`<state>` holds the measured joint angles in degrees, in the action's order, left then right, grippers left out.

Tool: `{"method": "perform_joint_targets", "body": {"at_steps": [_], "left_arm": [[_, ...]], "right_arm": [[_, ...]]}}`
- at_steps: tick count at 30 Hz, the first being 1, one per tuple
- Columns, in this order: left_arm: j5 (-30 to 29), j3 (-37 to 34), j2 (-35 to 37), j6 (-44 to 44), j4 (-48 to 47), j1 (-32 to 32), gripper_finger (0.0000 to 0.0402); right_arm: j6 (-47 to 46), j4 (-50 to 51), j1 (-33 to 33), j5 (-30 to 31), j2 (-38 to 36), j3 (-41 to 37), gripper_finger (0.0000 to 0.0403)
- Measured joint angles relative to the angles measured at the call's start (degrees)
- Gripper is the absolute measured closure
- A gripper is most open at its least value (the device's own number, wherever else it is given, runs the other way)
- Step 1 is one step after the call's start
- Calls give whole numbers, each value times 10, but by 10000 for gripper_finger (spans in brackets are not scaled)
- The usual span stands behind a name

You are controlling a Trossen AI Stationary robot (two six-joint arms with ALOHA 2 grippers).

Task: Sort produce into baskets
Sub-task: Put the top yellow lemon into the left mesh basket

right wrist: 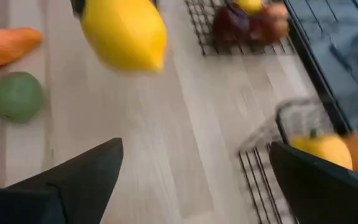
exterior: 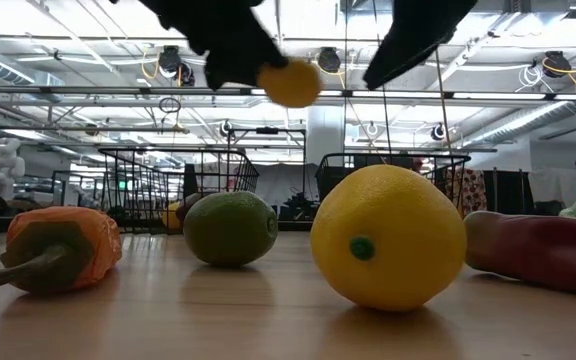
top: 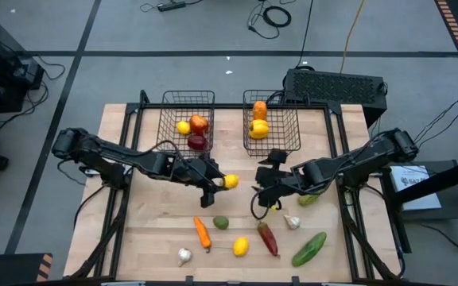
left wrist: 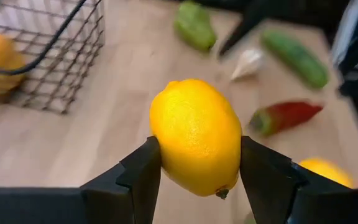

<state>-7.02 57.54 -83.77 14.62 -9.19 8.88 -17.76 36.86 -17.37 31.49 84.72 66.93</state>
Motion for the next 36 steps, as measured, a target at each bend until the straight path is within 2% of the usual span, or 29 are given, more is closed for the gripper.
{"method": "perform_joint_targets", "body": {"at_steps": [2, 4, 8, 10, 13, 18, 24, 28, 32, 36], "left_arm": [[-29, 0, 24, -17, -53, -6, 205], [-88, 0, 48, -42, -102, -15, 205], [-269, 0, 87, -94, -202, -40, 205], [-339, 0, 103, -122, -230, -59, 205], [-385, 1, 115, -184, -222, -105, 205], [-369, 1, 108, -280, -169, -220, 205], [-197, 1, 59, -319, -104, -348, 205], [-175, 0, 25, -320, -98, -391, 205], [-167, 0, 4, -330, -84, -411, 205], [-130, 0, -12, -332, -66, -422, 204]], "right_arm": [[-40, 39, -4, 1, -10, 0, 8], [-88, 78, -12, 0, -14, 0, 9], [-180, 147, -43, -3, -8, 0, 9], [-210, 152, -60, -2, 0, 0, 9], [-235, 146, -85, -2, 10, -1, 9], [-245, 111, -109, 17, 22, -1, 9], [-216, 91, -112, 31, 22, -1, 9], [-205, 91, -111, 32, 22, -1, 9], [-199, 86, -111, 40, 22, -1, 9], [-191, 78, -111, 50, 22, -1, 9]]}}
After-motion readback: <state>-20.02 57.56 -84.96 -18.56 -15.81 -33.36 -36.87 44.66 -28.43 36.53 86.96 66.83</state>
